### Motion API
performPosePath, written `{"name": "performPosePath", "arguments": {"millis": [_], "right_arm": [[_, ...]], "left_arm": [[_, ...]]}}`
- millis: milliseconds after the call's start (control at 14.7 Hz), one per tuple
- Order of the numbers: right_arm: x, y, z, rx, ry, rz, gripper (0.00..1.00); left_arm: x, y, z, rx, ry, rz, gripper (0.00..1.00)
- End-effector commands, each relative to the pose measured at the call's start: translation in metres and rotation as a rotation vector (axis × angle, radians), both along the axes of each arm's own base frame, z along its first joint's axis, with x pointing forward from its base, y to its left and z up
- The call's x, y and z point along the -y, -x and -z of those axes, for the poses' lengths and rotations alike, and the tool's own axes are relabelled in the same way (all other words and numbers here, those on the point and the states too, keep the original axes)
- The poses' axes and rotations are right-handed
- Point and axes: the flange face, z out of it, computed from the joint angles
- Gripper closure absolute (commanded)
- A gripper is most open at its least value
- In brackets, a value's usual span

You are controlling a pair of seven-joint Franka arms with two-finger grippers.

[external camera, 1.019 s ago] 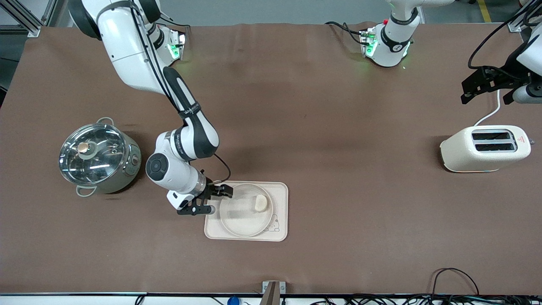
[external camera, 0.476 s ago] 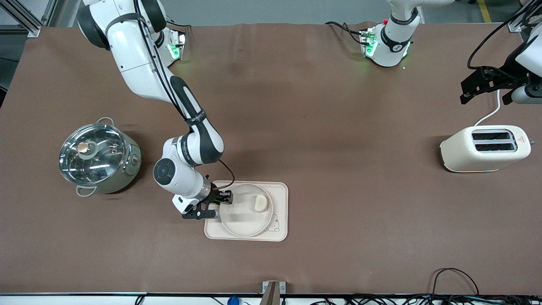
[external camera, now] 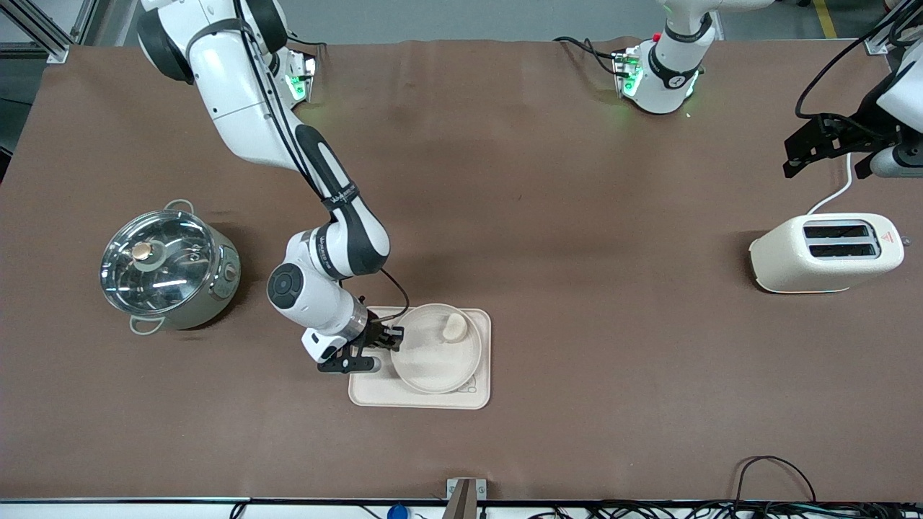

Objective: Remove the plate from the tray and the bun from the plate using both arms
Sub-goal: 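Grasp the plate rim with the right gripper and lift it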

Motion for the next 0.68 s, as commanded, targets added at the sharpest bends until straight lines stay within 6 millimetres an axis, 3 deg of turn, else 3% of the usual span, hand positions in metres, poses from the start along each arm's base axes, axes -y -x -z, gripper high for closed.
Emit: {"name": "performPosePath", "arguments": {"millis": [0, 340, 612], "right_arm": [[0.000, 0.013, -0.013, -0.066, -0.015, -0.008, 1.00], [0.020, 0.039, -0.047, -0.117, -0.018, -0.045, 1.00], [0.059, 0.084, -0.054, -0.144, -0.027, -0.126, 1.00]], "left_arm": [[0.001, 0.000, -0.003, 0.000, 0.001, 0.020, 0.00], [0.003, 0.000, -0.002, -0.002, 0.001, 0.023, 0.00], [0.004, 0.000, -0.002, -0.004, 0.002, 0.025, 0.00]]}}
